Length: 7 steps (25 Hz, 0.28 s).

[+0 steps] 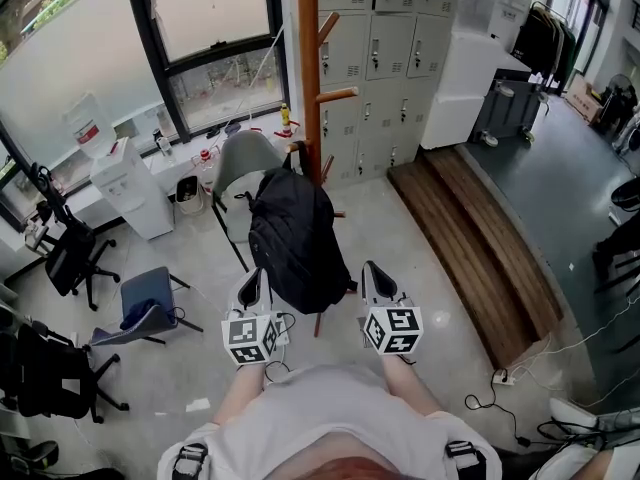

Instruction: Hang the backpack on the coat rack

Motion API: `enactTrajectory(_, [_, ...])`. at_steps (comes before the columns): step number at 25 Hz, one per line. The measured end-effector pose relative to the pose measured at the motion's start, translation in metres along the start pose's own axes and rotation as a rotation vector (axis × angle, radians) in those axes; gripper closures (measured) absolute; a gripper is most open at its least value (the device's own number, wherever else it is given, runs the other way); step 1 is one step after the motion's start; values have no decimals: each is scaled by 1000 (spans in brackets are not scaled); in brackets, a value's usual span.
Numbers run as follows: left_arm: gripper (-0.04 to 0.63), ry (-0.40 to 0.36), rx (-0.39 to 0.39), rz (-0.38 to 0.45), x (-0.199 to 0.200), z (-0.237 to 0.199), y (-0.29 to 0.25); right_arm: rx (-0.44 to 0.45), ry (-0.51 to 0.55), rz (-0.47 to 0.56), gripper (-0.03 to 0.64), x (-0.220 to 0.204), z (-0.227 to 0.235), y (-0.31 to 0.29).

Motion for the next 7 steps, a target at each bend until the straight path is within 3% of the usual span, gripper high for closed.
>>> enactTrajectory(7, [584, -4, 1, 8, 1, 0, 0, 2, -24, 1, 607, -2, 0, -1])
Point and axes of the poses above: the fingertips, and each gripper's own axes: y backward along the fingers, z to its right, x out of its top, the point moved 2 cm from there along y, backward along the fingers, and after that the axes turned 3 degrees about z, right-handed, at the moved point
